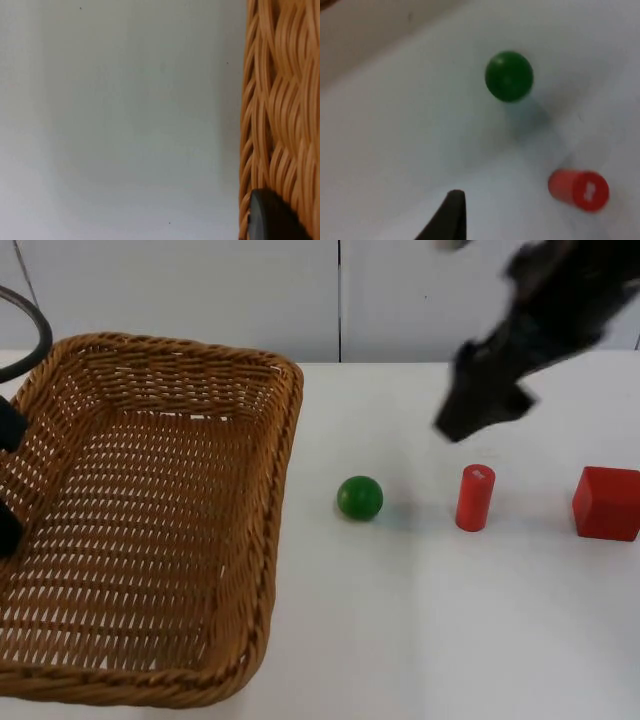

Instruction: Pick up the basket with the left hand and place the object to the left of the red cylinder into the basket with the right hand.

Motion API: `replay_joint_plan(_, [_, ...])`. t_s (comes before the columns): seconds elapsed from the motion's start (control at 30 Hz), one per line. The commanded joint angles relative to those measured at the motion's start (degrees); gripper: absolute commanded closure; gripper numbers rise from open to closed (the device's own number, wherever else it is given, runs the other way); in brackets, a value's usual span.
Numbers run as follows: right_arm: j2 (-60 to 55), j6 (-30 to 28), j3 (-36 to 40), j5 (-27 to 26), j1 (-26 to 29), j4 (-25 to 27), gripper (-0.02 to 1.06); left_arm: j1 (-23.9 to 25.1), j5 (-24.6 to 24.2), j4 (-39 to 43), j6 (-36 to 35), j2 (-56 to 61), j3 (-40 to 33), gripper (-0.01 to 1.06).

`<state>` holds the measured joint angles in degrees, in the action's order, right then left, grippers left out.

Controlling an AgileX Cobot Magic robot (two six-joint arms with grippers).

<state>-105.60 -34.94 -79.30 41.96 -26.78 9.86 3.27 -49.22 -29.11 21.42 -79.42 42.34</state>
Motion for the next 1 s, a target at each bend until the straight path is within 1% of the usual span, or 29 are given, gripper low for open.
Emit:
replay_joint_plan(0.0, [-5.67, -2.5, -4.5, -1.18, -1.98, -0.69, 0.1, 0.19, 0.43, -1.88, 0.24, 0.55, -0.07, 1.05])
replay_joint_plan(0.1, [-13.39, -2.6, -9.29, -4.07, -2.64, -0.56, 0.21, 0.19, 0.43, -1.88, 0.24, 0.55, -0.07, 1.05])
replay_joint_plan(0.13, [-13.39, -2.6, -9.29, -4.07, -2.64, -0.56, 0.21, 0.19, 0.43, -1.88, 0.24, 0.55, -0.07, 1.05])
replay_joint_plan(0.23, [-19.01, -2.6, -11.97, -6.27, -2.54, -0.2, 0.22, 0.19, 0.34, -1.88, 0.24, 0.55, -0.07, 1.05])
replay_joint_plan(0.27, [-20.42, -2.7, -12.21, -7.72, -2.54, -0.2, 0.22, 0.19, 0.34, -1.88, 0.24, 0.55, -0.07, 1.05])
replay_joint_plan(0.3, [-20.42, -2.7, -12.21, -7.72, -2.54, -0.2, 0.22, 0.19, 0.34, -1.88, 0.24, 0.55, -0.07, 1.05])
replay_joint_plan(0.33, [-22.11, -3.26, -12.23, -9.84, -2.54, -0.06, 0.22, 0.19, 0.34, -1.88, 0.24, 0.55, -0.07, 1.05])
replay_joint_plan(0.37, [-22.9, -3.53, -12.23, -10.89, -2.54, 0.61, 0.22, 0.19, 0.34, -1.88, 0.24, 0.55, -0.07, 1.05])
replay_joint_plan(0.43, [-24.61, -6.57, -12.23, -12.55, -2.54, 4.35, 0.22, 0.19, 0.24, -1.88, 0.24, 0.55, -0.07, 1.05])
replay_joint_plan(0.47, [-24.61, -6.57, -12.23, -12.55, -2.54, 4.35, 0.22, 0.19, 0.24, -1.88, 0.24, 0.55, -0.07, 1.05])
replay_joint_plan(0.53, [-26.02, -9.62, -12.23, -14.14, -2.54, 7.26, 0.22, 0.19, 0.24, -1.88, 0.24, 0.55, -0.07, 1.05])
replay_joint_plan(0.57, [-26.57, -10.08, -12.23, -15.15, -2.54, 8.3, 0.22, 0.19, 0.24, -1.88, 0.24, 0.55, -0.07, 1.05])
replay_joint_plan(0.6, [-26.57, -10.08, -12.23, -15.15, -2.54, 8.3, 0.22, 0.19, 0.24, -1.88, 0.24, 0.55, -0.07, 1.05])
replay_joint_plan(0.63, [-27.27, -10.11, -12.23, -16.46, -2.54, 9.48, 0.25, 0.19, 0.24, -1.88, 0.24, 0.55, -0.07, 1.05])
replay_joint_plan(0.67, [-27.6, -10.11, -12.23, -16.92, -2.54, 9.82, 0.3, 0.19, 0.24, -1.88, 0.24, 0.55, -0.07, 1.05])
replay_joint_plan(0.7, [-27.86, -10.11, -12.23, -17.15, -2.54, 9.99, 0.39, 0.19, 0.24, -1.88, 0.24, 0.55, -0.07, 1.05])
replay_joint_plan(0.73, [-27.86, -10.11, -12.23, -17.15, -2.54, 9.99, 0.39, 0.19, 0.24, -1.88, 0.24, 0.55, -0.07, 1.05])
replay_joint_plan(0.77, [-27.99, -9.57, -12.23, -17.09, -2.54, 9.99, 0.5, 0.19, 0.24, -1.88, 0.24, 0.55, -0.07, 1.05])
replay_joint_plan(0.87, [-26.87, -8.55, -12.23, -15.4, -2.11, 9.99, 1.0, 0.19, 0.35, -1.88, 0.24, 0.55, -0.07, 1.05])
replay_joint_plan(0.9, [-26.87, -8.55, -12.23, -15.4, -2.11, 9.99, 1.0, 0.19, 0.35, -1.88, 0.24, 0.55, -0.07, 1.05])
replay_joint_plan(0.93, [-25.83, -8.24, -12.23, -14.27, -1.69, 9.99, 1.04, 0.19, 0.35, -1.88, 0.24, 0.55, -0.07, 1.05])
replay_joint_plan(0.97, [-23.83, -7.92, -12.23, -12.46, -1.4, 9.7, 1.04, 0.19, 0.35, -1.88, 0.24, 0.55, -0.07, 1.05])
